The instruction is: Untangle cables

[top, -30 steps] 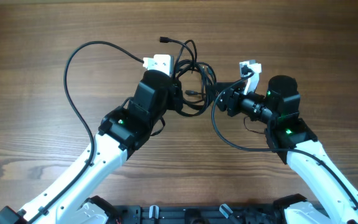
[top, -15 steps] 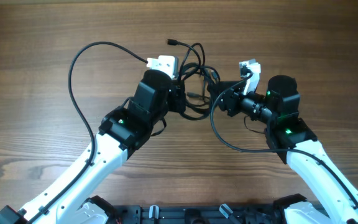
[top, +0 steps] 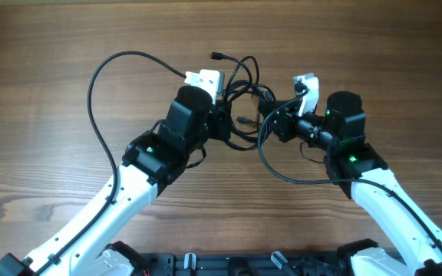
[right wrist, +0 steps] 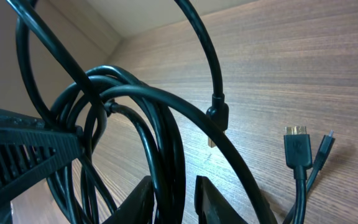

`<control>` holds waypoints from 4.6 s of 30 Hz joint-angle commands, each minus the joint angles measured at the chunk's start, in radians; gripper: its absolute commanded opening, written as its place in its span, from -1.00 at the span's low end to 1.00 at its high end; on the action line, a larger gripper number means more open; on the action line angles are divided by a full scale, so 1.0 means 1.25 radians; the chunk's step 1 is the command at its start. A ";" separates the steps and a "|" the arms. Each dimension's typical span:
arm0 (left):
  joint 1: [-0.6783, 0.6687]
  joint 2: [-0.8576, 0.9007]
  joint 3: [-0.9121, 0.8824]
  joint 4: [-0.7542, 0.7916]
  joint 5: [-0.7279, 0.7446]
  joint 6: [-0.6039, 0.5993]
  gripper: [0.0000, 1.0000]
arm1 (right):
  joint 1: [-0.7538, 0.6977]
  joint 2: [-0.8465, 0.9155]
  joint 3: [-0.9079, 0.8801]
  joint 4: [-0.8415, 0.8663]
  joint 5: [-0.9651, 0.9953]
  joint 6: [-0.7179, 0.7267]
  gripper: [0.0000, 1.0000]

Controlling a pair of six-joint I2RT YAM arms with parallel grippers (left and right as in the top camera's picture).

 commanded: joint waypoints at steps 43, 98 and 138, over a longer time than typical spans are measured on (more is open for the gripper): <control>0.008 0.002 0.010 -0.063 -0.311 -0.228 -0.92 | -0.002 0.010 0.006 0.036 -0.047 0.067 -0.91; 0.008 0.002 0.010 0.093 -0.218 -0.063 -0.92 | -0.002 0.010 0.006 -0.210 0.086 0.459 0.43; 0.008 0.002 0.010 0.044 0.089 0.585 -0.92 | -0.002 0.010 0.006 -0.024 -0.139 0.003 0.85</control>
